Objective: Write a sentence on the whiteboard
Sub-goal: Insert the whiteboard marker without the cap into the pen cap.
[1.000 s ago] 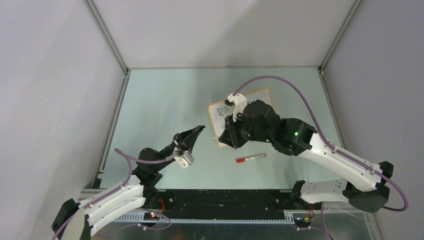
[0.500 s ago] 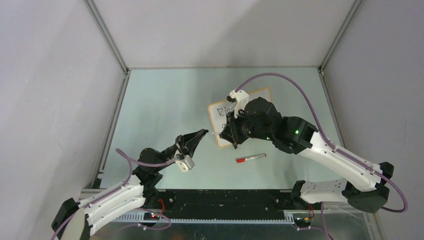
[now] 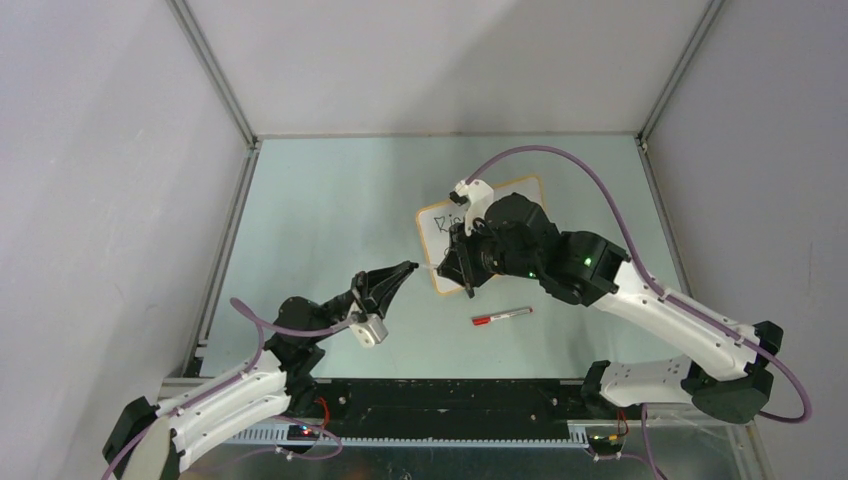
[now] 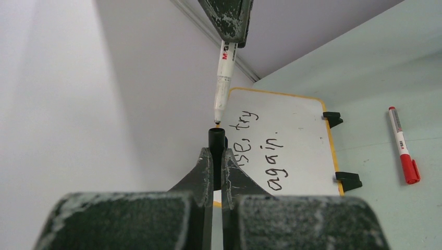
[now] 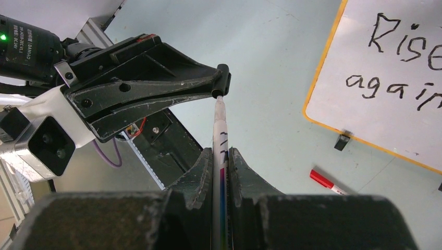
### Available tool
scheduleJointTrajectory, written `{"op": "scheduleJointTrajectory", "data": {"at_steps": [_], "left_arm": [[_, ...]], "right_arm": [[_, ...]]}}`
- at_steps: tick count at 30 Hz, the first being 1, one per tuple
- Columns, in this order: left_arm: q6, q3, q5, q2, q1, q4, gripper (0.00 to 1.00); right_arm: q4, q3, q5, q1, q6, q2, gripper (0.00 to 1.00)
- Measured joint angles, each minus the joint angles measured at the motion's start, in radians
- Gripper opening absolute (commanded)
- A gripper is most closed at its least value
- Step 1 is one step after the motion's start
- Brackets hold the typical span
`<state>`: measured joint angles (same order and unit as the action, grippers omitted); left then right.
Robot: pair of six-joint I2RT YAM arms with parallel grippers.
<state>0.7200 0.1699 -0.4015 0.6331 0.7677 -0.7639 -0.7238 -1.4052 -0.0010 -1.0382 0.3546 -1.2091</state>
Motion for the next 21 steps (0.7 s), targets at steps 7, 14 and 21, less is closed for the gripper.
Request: {"op": "scheduleJointTrajectory", "data": {"at_steps": [7, 14, 21], "left_arm": [[0.005, 0.0, -0.004, -0.011, 0.002, 0.006, 0.0], [0.019, 0.0, -0.003, -0.014, 0.004, 0.033, 0.0], [0.069, 0.001, 0.002, -0.035, 0.034, 0.09, 0.0]], "right_arm": [[0.004, 0.0, -0.014, 0.0, 0.0, -0.014, 0.0], [0.003, -0.003, -0.015, 0.0, 0.0, -0.028, 0.0], [0.003, -0.005, -0.022, 0.0, -0.001, -0.051, 0.0]]}}
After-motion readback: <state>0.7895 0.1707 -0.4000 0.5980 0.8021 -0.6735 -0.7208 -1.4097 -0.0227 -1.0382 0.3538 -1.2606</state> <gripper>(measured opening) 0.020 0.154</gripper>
